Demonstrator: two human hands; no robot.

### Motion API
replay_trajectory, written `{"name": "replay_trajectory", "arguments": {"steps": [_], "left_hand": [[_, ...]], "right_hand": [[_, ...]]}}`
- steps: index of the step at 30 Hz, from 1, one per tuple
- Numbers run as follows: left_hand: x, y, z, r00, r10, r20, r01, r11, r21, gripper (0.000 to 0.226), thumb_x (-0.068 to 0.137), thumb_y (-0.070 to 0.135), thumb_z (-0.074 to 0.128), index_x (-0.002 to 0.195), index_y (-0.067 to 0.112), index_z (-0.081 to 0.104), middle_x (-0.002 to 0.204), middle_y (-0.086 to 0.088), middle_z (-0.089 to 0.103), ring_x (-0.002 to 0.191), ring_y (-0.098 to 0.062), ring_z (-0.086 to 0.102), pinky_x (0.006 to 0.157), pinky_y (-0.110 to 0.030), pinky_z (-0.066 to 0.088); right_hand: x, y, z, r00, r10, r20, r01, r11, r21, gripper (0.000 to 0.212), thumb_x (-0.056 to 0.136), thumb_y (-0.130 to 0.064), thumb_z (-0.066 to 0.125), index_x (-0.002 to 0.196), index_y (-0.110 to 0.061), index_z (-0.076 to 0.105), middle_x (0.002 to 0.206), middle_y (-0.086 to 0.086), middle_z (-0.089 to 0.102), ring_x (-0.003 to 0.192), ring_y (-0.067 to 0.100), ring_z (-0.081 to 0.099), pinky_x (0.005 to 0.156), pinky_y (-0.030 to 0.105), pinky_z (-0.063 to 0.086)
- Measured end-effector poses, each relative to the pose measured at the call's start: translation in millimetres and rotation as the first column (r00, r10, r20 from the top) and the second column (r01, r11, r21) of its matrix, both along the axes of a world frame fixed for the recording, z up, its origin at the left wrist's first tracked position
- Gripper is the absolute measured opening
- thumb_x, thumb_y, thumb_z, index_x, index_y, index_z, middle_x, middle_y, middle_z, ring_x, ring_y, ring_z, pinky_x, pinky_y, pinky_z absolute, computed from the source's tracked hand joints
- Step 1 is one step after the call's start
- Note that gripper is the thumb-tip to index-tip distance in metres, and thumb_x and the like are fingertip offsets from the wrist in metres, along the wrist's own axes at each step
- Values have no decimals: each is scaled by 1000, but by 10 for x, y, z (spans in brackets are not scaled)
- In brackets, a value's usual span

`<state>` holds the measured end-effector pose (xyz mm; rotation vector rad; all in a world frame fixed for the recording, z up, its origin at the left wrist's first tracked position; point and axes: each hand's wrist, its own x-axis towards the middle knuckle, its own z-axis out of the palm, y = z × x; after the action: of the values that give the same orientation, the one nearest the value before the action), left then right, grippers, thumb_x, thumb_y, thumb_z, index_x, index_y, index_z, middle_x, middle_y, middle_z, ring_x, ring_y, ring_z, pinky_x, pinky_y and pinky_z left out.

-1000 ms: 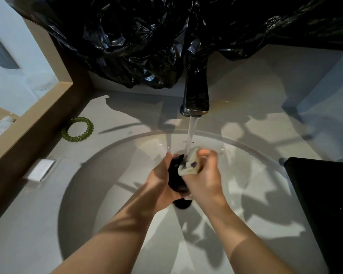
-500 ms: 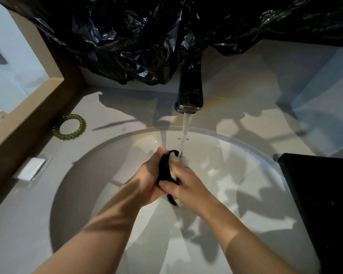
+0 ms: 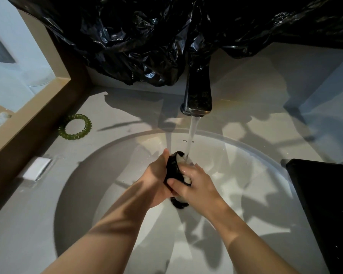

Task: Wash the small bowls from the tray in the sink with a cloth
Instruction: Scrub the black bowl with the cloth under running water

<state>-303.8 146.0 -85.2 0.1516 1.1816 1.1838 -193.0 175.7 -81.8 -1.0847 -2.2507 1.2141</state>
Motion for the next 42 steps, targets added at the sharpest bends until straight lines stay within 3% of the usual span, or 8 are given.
{"name": "replay_trajectory", "arguments": {"steps": [7,14,19,22,31,33,35,42], "left_hand": [[-16,-1,-49,997,53,-47,-50,997,65,40,98,37,38,109,6,60,95,-15,66,84,-26,63,78,-35,49],[72,13,12,986,-60,-155,62,998,6,46,93,43,48,113,5,65,110,-18,70,97,-28,67,88,-39,52],[76,39,-30,948,251,-194,-270,959,-84,33,96,37,50,90,8,66,80,-13,70,59,-22,67,55,-29,56],[137,25,61,946,287,-152,-297,954,-48,41,99,31,42,67,9,56,50,-7,56,37,-15,55,41,-19,46],[420,-62,145,903,208,-377,-246,968,-56,30,100,24,40,118,12,61,113,-7,69,88,-11,68,72,-15,54],[417,-50,74,575,-136,-807,-184,940,-289,35,92,10,44,125,3,54,125,-11,63,110,-14,63,93,-17,47],[475,-19,216,948,94,-304,-142,980,-140,23,97,9,39,96,7,61,91,-10,69,79,-13,70,69,-23,56],[342,-8,226,862,286,-419,-264,958,112,43,102,28,34,74,16,64,68,-1,65,65,-15,62,58,-26,46]], "right_hand": [[23,7,99,918,-324,-228,218,895,-390,36,84,-20,68,60,-8,43,54,-5,41,45,4,37,46,16,35],[67,207,-12,684,-713,-153,553,644,-529,35,92,-37,55,69,-11,54,67,6,58,70,24,55,70,32,47],[18,53,185,773,-551,-316,295,752,-590,29,93,-24,53,67,-15,61,61,4,55,60,17,52,54,20,42],[-89,-111,71,932,-251,-261,90,859,-504,20,90,-33,52,80,-35,69,115,-7,66,118,11,50,105,23,35],[-72,-151,137,896,-266,-356,46,853,-520,22,95,-35,47,107,-34,65,114,-20,59,112,-1,53,89,8,41],[-120,-242,121,908,-186,-376,15,910,-415,23,95,-34,44,109,-42,62,127,-25,52,129,-7,36,107,13,26],[-111,-165,163,836,-321,-444,81,874,-478,25,98,-20,47,110,-36,61,108,-21,64,112,-3,54,97,16,41],[-47,-97,136,880,-287,-378,91,884,-459,40,85,6,57,93,-33,63,102,-9,64,78,-5,60,68,10,50]]}}
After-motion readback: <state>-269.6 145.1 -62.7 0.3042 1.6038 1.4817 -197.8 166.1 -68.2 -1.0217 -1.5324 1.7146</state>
